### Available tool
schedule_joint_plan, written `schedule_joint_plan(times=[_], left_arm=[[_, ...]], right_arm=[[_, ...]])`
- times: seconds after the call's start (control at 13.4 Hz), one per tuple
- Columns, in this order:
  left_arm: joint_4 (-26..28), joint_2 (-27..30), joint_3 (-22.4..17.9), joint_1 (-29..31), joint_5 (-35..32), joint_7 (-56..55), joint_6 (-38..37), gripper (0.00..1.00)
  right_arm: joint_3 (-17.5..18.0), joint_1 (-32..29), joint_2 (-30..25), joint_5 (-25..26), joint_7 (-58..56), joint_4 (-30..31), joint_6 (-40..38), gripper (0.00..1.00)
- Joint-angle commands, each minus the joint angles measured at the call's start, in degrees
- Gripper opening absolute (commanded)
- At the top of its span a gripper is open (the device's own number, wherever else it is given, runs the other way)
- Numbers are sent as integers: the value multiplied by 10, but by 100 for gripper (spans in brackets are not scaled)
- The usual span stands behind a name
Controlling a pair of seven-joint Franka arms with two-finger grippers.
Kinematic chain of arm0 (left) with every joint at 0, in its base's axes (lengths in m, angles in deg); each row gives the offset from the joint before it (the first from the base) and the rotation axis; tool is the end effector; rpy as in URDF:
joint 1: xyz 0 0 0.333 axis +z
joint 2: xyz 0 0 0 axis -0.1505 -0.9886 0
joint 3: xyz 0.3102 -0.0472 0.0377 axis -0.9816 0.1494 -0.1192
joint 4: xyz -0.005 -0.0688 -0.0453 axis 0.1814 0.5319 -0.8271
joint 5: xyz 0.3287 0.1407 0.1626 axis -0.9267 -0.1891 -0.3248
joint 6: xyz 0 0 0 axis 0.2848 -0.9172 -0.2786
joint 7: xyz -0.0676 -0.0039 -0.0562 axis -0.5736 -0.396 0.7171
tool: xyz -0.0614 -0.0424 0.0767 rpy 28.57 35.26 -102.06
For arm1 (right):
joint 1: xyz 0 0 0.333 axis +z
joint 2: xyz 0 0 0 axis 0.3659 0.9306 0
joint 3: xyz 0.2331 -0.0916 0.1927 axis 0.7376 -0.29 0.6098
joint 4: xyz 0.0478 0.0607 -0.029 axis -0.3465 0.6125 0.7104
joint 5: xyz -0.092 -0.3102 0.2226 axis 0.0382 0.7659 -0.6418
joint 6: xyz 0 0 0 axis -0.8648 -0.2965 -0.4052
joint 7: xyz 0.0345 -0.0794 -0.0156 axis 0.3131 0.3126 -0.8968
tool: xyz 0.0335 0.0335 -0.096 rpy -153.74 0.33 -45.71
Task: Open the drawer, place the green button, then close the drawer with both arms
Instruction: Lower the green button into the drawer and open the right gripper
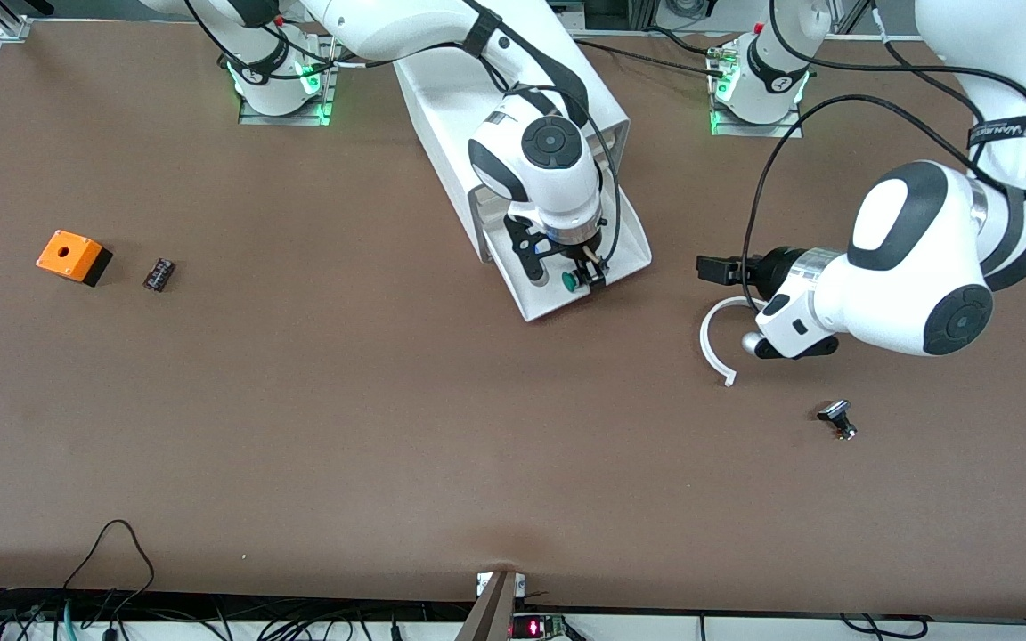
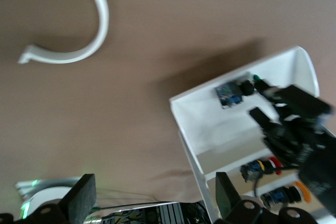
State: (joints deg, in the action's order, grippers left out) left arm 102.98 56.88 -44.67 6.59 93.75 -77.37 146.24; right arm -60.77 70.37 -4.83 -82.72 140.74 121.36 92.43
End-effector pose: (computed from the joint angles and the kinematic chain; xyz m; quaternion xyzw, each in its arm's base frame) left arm 0.6129 -0.1625 0.4284 0.9537 0.0532 -0.2764 0.1063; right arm 0.4906 0.6068 0.3131 -0.8218 0.5591 0.0271 0.1066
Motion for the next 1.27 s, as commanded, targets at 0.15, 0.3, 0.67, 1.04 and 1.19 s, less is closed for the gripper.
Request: schedule_joint_plan(times=[0.15, 0.3, 0.67, 1.04, 1.19], left_arm=[[-100, -50, -7, -17, -38, -38, -52, 100], [-108, -55, -11, -11, -39, -10, -51, 100], [-41, -56, -8, -59, -89, -130, 50, 98], [113, -34, -5, -111, -92, -245, 275, 98], [196, -23, -6, -156, -111, -311, 398, 98]], right_arm=[[-11, -61, -61, -9, -207, -7, -82, 100], [-10, -97, -86, -11, -379, -1, -115, 100], [-14, -230, -147, -63, -666, 14, -241, 100], [-80, -287, -244, -65, -911, 127, -224, 100], [-120, -287, -274, -64, -976, 150, -237, 100]])
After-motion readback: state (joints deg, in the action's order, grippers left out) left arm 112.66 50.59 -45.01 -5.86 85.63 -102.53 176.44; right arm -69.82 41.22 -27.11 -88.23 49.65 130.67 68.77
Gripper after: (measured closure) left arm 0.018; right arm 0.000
